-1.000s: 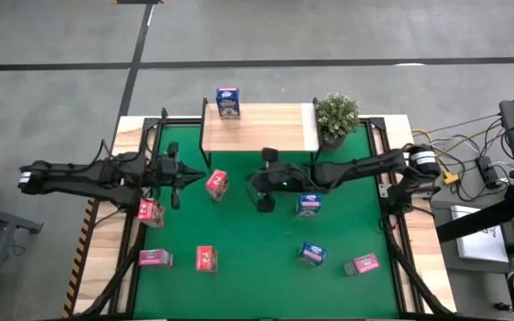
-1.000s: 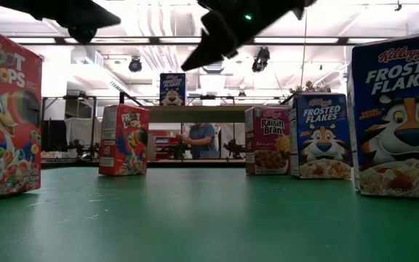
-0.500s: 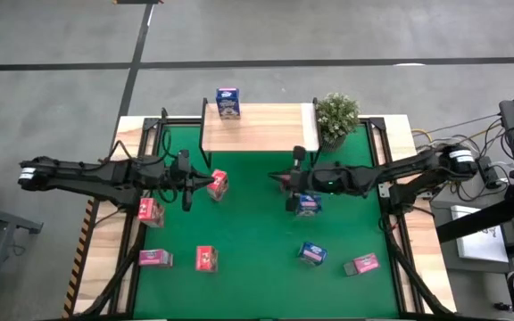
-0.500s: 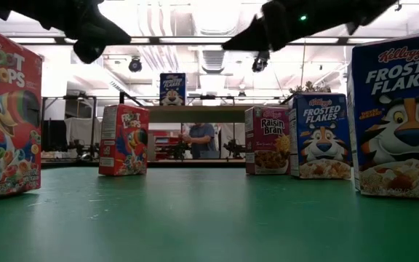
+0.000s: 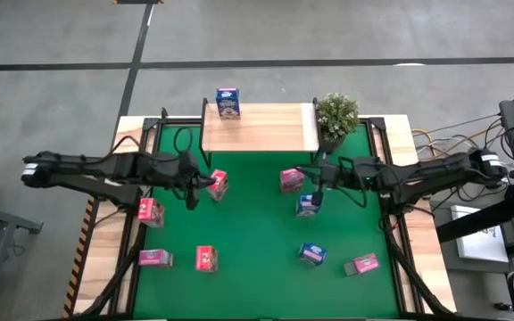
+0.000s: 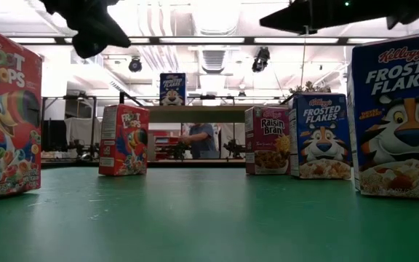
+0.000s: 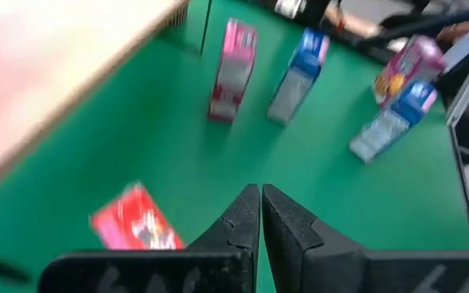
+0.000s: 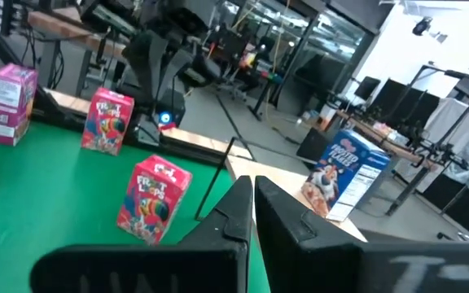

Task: Stack cereal on shelf
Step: Put the top red cereal box on the shelf

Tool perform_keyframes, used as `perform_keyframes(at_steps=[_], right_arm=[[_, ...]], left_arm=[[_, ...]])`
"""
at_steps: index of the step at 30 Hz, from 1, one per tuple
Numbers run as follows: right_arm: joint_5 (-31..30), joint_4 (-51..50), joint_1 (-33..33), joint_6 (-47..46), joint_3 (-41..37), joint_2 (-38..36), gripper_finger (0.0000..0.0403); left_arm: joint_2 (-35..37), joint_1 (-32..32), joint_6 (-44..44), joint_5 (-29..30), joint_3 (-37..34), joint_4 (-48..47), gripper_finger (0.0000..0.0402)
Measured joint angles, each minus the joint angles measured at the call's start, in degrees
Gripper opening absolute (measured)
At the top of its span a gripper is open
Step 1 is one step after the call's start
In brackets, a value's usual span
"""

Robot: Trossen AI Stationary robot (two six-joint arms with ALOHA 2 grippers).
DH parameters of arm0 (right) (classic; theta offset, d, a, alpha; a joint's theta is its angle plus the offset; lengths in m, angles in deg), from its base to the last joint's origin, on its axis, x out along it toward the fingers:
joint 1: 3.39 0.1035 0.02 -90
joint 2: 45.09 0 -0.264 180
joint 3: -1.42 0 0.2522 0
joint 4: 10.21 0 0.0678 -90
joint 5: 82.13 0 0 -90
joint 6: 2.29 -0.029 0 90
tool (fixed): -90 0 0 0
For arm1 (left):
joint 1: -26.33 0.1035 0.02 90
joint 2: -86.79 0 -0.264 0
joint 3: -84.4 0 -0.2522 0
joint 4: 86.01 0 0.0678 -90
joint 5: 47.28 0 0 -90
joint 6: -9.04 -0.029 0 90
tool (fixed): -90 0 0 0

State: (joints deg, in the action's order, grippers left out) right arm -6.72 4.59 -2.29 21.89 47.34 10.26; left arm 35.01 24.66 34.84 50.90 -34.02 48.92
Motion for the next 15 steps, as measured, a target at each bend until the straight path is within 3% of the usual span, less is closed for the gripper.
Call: perform_keyframes(at_steps=[9,15], right_arm=[[0.0,0.8,0.0,1.2,-2.2,-1.1,0.0009],[0.0,0.9,0.0,1.4,-1.9,-0.8,0.0009]], left_arm=[[-7.2,0.0,17.7,-3.0,8.9,-17.5,0.0],[-11.5,0.0,24.4,-4.7,9.8,-19.1,0.0003]])
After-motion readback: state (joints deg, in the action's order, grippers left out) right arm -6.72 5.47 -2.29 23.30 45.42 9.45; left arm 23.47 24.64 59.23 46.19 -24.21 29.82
